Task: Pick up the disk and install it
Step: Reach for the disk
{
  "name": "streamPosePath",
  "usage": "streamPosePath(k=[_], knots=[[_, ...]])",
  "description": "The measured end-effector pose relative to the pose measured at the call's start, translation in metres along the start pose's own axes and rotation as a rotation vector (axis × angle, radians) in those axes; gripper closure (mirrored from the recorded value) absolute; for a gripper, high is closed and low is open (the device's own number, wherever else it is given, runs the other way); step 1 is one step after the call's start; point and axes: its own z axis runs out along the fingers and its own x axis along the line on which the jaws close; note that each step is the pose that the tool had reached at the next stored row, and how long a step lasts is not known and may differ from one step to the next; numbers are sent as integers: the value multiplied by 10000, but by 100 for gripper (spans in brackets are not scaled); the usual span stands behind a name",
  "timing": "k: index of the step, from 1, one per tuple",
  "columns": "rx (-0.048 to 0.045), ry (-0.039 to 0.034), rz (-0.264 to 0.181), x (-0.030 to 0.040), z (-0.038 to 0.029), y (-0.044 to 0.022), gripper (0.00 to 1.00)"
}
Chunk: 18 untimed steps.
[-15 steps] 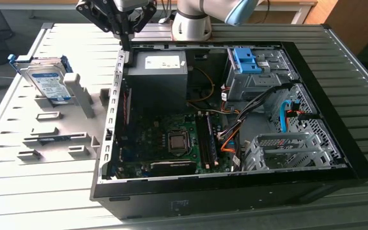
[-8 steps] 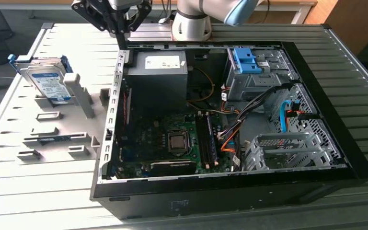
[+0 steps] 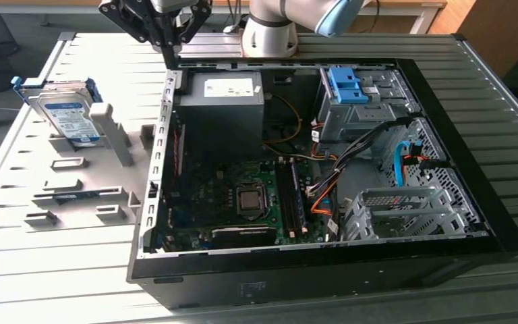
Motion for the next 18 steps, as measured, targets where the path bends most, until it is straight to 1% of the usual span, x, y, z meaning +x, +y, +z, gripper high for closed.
streamPosePath(k=[7, 18], knots=[[0, 0, 1, 12, 0, 4, 89], [0, 0, 0, 110, -1, 37, 89]])
